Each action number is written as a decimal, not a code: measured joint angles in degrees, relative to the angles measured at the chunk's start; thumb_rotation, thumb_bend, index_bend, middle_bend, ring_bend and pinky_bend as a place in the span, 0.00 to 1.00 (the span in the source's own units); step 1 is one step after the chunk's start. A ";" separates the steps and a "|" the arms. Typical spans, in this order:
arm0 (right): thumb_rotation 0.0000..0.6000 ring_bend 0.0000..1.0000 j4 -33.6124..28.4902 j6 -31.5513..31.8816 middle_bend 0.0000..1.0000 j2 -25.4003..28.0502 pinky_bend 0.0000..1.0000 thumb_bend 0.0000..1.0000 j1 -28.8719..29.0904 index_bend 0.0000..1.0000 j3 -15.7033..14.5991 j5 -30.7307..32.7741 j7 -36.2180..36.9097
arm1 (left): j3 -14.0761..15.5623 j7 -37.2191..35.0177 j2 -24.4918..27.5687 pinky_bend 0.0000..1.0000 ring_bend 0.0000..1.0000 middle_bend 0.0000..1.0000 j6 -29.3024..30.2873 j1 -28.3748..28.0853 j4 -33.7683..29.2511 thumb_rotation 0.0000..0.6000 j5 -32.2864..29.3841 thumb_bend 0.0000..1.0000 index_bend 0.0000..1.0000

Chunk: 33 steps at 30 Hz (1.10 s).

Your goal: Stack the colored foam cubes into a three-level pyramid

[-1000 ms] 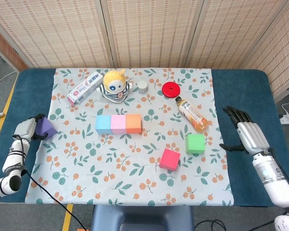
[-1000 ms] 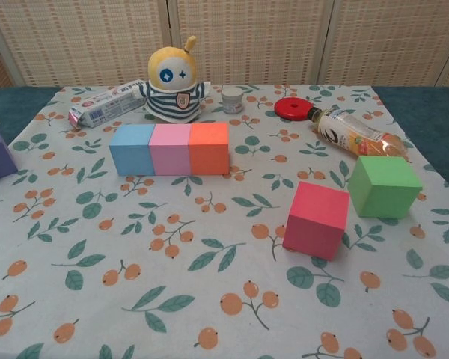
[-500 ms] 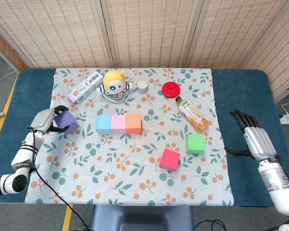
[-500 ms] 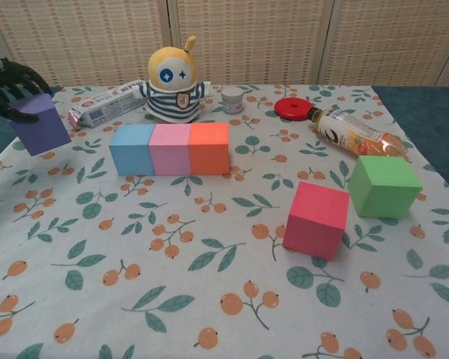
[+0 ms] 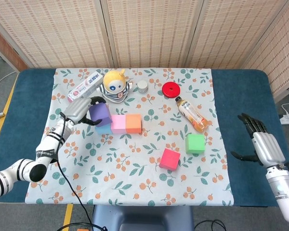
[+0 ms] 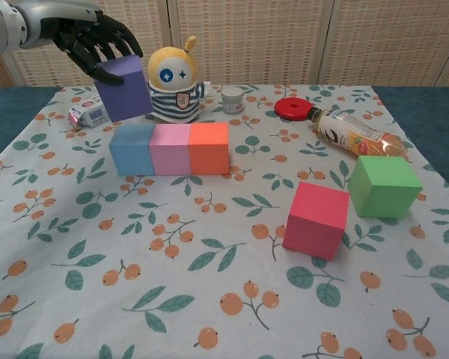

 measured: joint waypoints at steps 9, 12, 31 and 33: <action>1.00 0.00 0.53 -0.73 0.00 -0.21 0.00 0.07 -0.20 0.00 0.40 -0.19 0.67 | 3.11 6.27 -3.81 0.42 0.40 0.45 0.01 -5.53 1.69 1.00 -9.42 0.32 0.32; 1.00 0.00 0.80 -1.03 0.00 -0.32 0.00 0.07 -0.26 0.00 0.49 -0.14 0.82 | 3.88 7.28 -4.41 0.41 0.40 0.44 0.84 -6.10 2.11 1.00 -9.24 0.32 0.32; 1.00 0.00 0.34 -1.47 0.00 -0.58 0.00 0.07 -0.59 0.00 1.35 1.20 -0.47 | 4.34 -1.42 -4.93 0.32 0.33 0.40 -4.42 -6.64 8.23 1.00 4.53 0.32 0.32; 1.00 0.00 0.23 -1.48 0.00 -0.57 0.00 0.07 -0.59 0.00 1.45 1.46 -0.75 | 4.26 -3.12 -5.20 0.32 0.32 0.40 -5.25 -6.68 9.16 1.00 5.82 0.32 0.31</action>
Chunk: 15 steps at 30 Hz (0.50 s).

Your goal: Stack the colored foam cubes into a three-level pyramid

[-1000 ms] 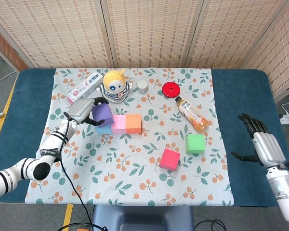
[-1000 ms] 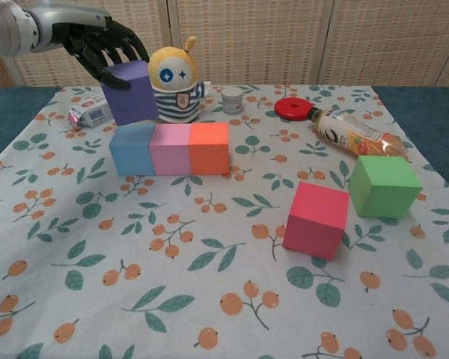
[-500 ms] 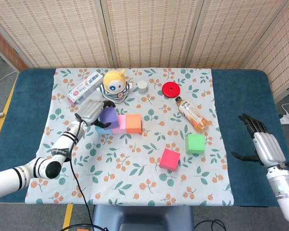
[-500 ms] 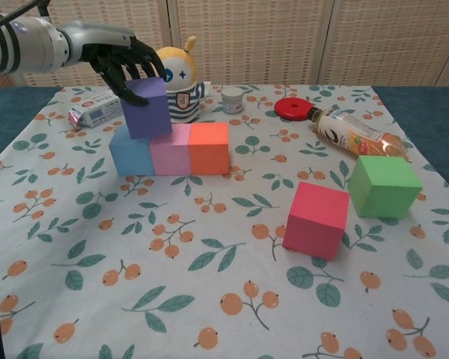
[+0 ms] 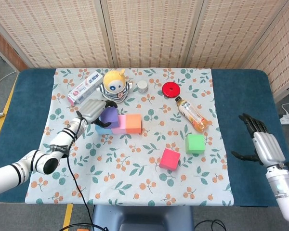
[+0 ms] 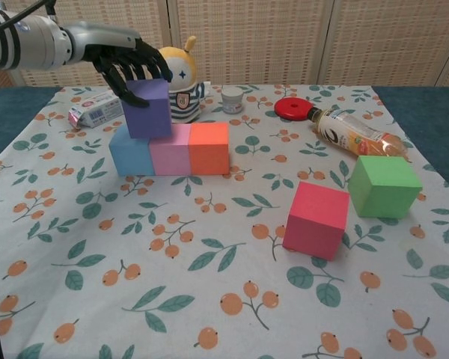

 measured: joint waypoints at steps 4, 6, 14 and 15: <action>1.00 0.00 -0.33 -0.07 0.00 -0.04 0.00 0.07 0.05 0.00 0.26 0.76 -0.79 | -0.12 -3.09 -0.66 0.31 0.32 0.39 -1.24 -0.04 2.16 1.00 2.27 0.32 0.31; 1.00 0.00 -0.48 -0.18 0.00 -0.10 0.00 0.07 0.13 0.00 0.36 1.02 -1.13 | -0.12 -4.52 -1.01 0.31 0.31 0.39 -1.70 -0.02 3.11 1.00 3.45 0.32 0.31; 1.00 0.00 -0.94 -0.52 0.00 -0.30 0.00 0.07 0.46 0.00 0.73 1.70 -2.20 | 0.10 -8.26 -1.72 0.30 0.30 0.38 -2.85 0.08 5.04 1.00 6.52 0.32 0.31; 1.00 0.00 -1.01 -0.56 0.00 -0.31 0.00 0.07 0.50 0.00 0.78 1.85 -2.34 | 0.15 -8.75 -1.78 0.30 0.30 0.38 -2.91 0.10 5.29 1.00 6.96 0.32 0.31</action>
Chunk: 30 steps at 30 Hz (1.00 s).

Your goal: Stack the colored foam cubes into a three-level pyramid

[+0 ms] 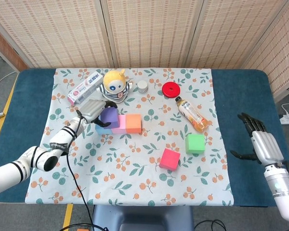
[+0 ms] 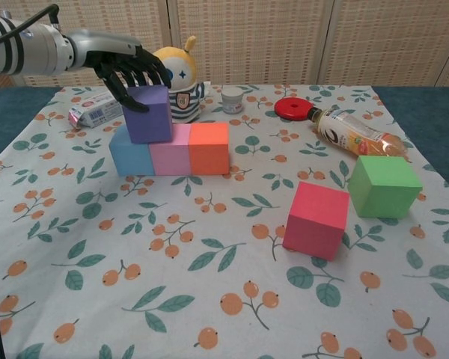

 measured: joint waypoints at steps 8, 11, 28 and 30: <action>1.00 0.00 -0.47 0.10 0.00 -0.08 0.00 0.07 -0.03 0.00 0.23 0.36 -0.64 | 0.49 -3.28 -0.09 0.29 0.30 0.37 -0.33 0.11 1.24 1.00 3.06 0.32 0.31; 1.00 0.00 -0.58 0.11 0.00 -0.05 0.00 0.07 -0.05 0.00 0.33 0.46 -0.66 | 0.66 -4.12 0.00 0.29 0.30 0.37 -0.35 0.17 1.42 1.00 3.55 0.32 0.31; 1.00 0.00 -1.30 0.51 0.00 0.17 0.00 0.07 -0.47 0.00 0.43 0.40 -1.02 | 1.48 -6.68 0.32 0.28 0.28 0.36 -0.19 -0.12 2.23 1.00 5.74 0.32 0.31; 1.00 0.00 -1.37 0.52 0.00 0.16 0.00 0.07 -0.50 0.00 0.43 0.40 -1.06 | 1.59 -6.94 0.36 0.27 0.28 0.35 -0.35 -0.21 2.32 1.00 5.86 0.32 0.31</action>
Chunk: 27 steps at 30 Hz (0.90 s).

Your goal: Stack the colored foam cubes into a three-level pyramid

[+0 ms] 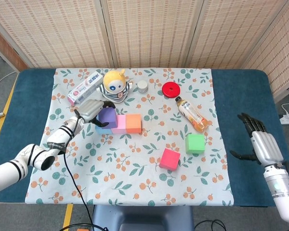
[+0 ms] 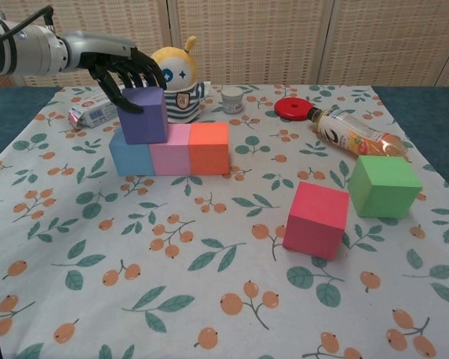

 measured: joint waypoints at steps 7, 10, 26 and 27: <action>1.00 0.00 -0.30 0.12 0.00 0.04 0.00 0.07 -0.09 0.00 0.05 -0.12 -0.08 | 0.49 -0.44 0.02 0.26 0.26 0.33 -0.09 -0.20 0.13 1.00 0.69 0.33 0.30; 1.00 0.00 -0.31 0.12 0.00 0.09 0.00 0.07 -0.17 0.00 0.02 -0.18 -0.04 | 0.57 -0.72 -0.14 0.26 0.26 0.33 -0.04 -0.24 0.28 1.00 0.74 0.32 0.30; 1.00 0.00 -0.15 0.25 0.00 0.21 0.00 0.07 -0.49 0.00 0.10 -0.21 0.50 | 1.15 -0.89 -0.12 0.25 0.24 0.30 0.62 -0.39 0.41 1.00 1.31 0.33 0.29; 1.00 0.00 -0.14 0.25 0.00 0.22 0.00 0.07 -0.51 0.00 0.10 -0.21 0.55 | 1.14 -0.87 -0.11 0.25 0.24 0.30 0.67 -0.42 0.37 1.00 1.29 0.33 0.29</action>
